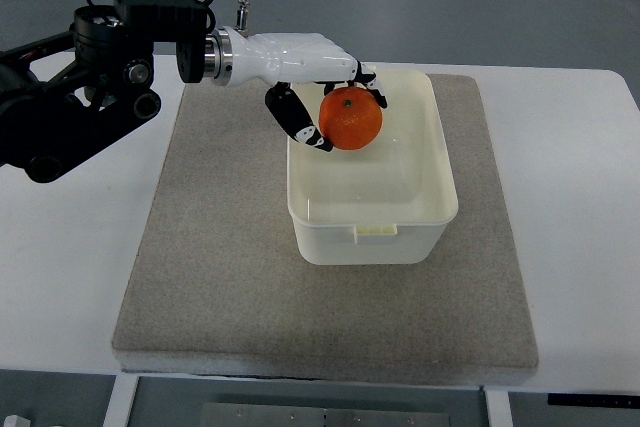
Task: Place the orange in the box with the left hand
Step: 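Lift the orange with the left hand and carry it over the box, then lower the orange into the box and open the left hand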
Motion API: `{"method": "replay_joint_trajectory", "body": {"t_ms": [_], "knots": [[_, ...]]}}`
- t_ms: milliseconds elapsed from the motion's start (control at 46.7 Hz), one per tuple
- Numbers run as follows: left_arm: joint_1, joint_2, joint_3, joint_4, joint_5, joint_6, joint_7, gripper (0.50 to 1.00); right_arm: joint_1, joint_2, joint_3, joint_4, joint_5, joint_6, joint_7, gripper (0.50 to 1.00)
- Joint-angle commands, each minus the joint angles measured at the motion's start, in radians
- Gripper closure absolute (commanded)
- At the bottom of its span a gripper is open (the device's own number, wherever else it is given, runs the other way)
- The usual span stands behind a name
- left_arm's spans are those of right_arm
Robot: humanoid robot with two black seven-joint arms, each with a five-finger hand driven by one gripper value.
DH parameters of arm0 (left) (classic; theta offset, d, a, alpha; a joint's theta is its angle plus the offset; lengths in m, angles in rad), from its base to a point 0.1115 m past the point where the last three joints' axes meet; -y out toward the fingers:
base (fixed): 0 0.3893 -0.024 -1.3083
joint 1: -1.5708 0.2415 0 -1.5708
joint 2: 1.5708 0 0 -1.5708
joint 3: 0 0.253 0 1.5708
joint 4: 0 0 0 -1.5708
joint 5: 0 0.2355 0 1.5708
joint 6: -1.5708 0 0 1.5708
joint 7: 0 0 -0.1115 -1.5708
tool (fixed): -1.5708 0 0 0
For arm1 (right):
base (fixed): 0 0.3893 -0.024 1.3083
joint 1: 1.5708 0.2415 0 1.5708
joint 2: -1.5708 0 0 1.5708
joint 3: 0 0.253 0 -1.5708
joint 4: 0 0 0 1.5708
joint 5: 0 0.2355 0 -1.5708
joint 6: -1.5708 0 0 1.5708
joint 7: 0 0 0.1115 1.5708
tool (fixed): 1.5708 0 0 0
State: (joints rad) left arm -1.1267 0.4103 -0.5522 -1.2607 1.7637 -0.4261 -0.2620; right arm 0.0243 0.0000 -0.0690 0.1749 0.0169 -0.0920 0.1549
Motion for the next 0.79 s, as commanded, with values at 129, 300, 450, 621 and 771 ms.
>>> {"method": "replay_joint_trajectory", "body": {"t_ms": [129,300,450,621,771], "knots": [[0.012,-0.053,0.003,0.037,0.049,0.004,0.000,1.000,0.000,0.000,0.000,0.000,0.000,0.000,0.000,0.568],[0.031,-0.056,0.017,0.041,0.049,0.017,0.000,0.770,-0.001,0.000,0.000,0.000,0.000,0.000,0.000,0.568],[0.041,-0.056,0.020,0.041,0.049,0.018,0.000,0.697,0.000,0.000,0.000,0.000,0.000,0.000,0.000,0.568],[0.042,-0.056,0.015,0.040,0.040,0.021,0.000,0.536,0.000,0.000,0.000,0.000,0.000,0.000,0.000,0.568],[0.042,-0.053,0.006,0.040,0.034,0.023,0.000,0.510,0.000,0.000,0.000,0.000,0.000,0.000,0.000,0.568]]}}
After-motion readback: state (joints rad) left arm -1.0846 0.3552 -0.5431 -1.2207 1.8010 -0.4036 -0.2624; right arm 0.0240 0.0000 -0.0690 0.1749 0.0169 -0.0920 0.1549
